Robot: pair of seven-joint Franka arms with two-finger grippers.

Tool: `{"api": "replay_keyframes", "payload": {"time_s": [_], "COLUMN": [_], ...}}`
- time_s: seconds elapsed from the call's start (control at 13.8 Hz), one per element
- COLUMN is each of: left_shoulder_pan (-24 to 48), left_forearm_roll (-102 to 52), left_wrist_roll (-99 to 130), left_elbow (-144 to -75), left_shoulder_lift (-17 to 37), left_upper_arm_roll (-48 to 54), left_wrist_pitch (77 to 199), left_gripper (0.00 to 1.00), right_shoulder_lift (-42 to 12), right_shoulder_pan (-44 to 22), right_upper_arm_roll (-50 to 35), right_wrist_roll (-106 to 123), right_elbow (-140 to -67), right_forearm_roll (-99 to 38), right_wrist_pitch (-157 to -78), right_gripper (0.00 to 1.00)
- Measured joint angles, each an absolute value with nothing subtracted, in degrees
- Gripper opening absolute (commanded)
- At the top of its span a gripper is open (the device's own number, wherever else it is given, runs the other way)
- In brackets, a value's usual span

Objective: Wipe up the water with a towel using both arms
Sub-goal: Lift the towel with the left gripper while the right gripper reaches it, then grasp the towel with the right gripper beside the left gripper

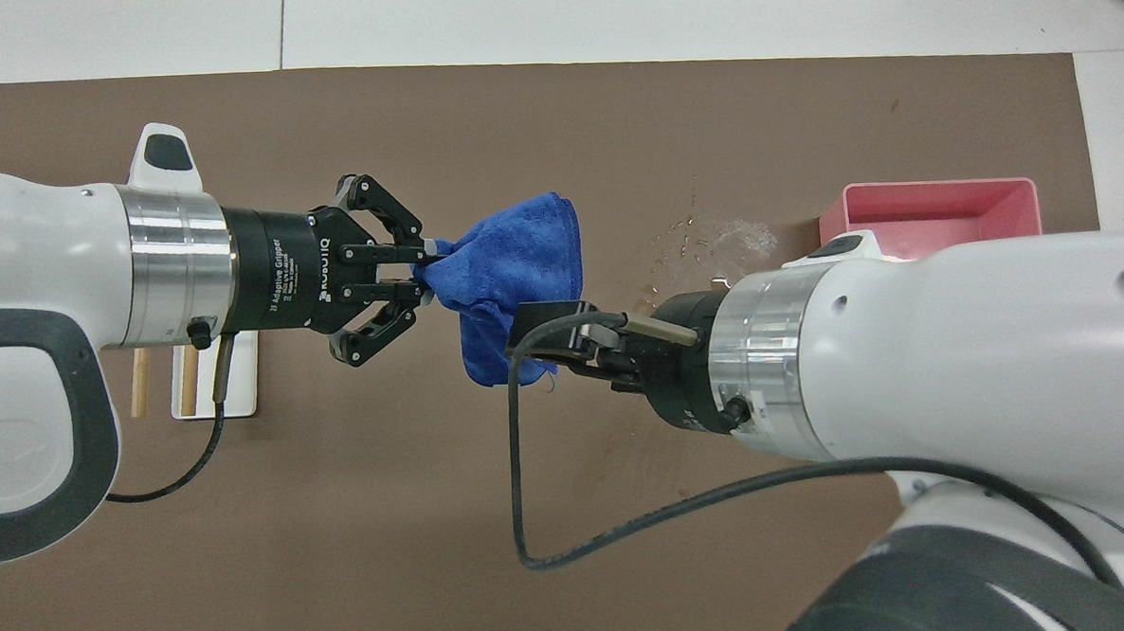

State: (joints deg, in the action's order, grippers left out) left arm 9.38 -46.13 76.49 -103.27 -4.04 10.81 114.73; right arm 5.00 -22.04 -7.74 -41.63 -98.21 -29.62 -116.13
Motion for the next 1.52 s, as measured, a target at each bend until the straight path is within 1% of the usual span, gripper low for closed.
{"api": "replay_keyframes", "payload": {"time_s": [0.29, 0.36, 0.51, 0.72, 1.16, 1.3, 1.52], "left_shoulder_pan": [9.16, 9.10, 9.07, 9.07, 9.02, 9.00, 8.91], "left_forearm_roll": [-46.13, -46.13, -46.13, -46.13, -46.12, -46.93, -47.83], "left_wrist_roll": [76.48, 76.34, 75.21, 73.66, 72.68, 72.65, 72.61], "left_elbow": [-103.29, -103.34, -103.48, -103.67, -103.81, -103.81, -103.81], "left_shoulder_lift": [-5.36, -5.72, -6.46, -7.50, -9.21, -9.37, -9.73], "left_upper_arm_roll": [10.14, 10.06, 10.06, 10.06, 10.04, 10.02, 10.01], "left_wrist_pitch": [112.08, 111.97, 111.76, 110.70, 108.68, 108.67, 108.67], "left_gripper": [0.00, 0.00, 0.00, 0.00, 0.00, 0.00, 0.00], "right_shoulder_lift": [2.30, 1.61, 0.63, 0.40, 0.38, 0.36, 0.13], "right_shoulder_pan": [-22.43, -22.84, -23.89, -23.99, -24.11, -24.11, -24.00], "right_upper_arm_roll": [-7.72, -7.71, -7.74, -7.72, -7.62, -7.62, -7.56], "right_wrist_roll": [-45.10, -45.10, -45.90, -56.91, -79.02, -84.36, -90.23], "right_elbow": [-98.48, -98.49, -98.46, -97.82, -96.87, -96.87, -96.95], "right_forearm_roll": [-30.71, -30.72, -30.81, -30.91, -30.92, -31.21, -34.76], "right_wrist_pitch": [-125.57, -127.34, -129.15, -128.70, -123.67, -121.82, -121.45], "right_gripper": [1.00, 0.97, 0.97, 0.97, 0.97, 0.97, 0.97]}}
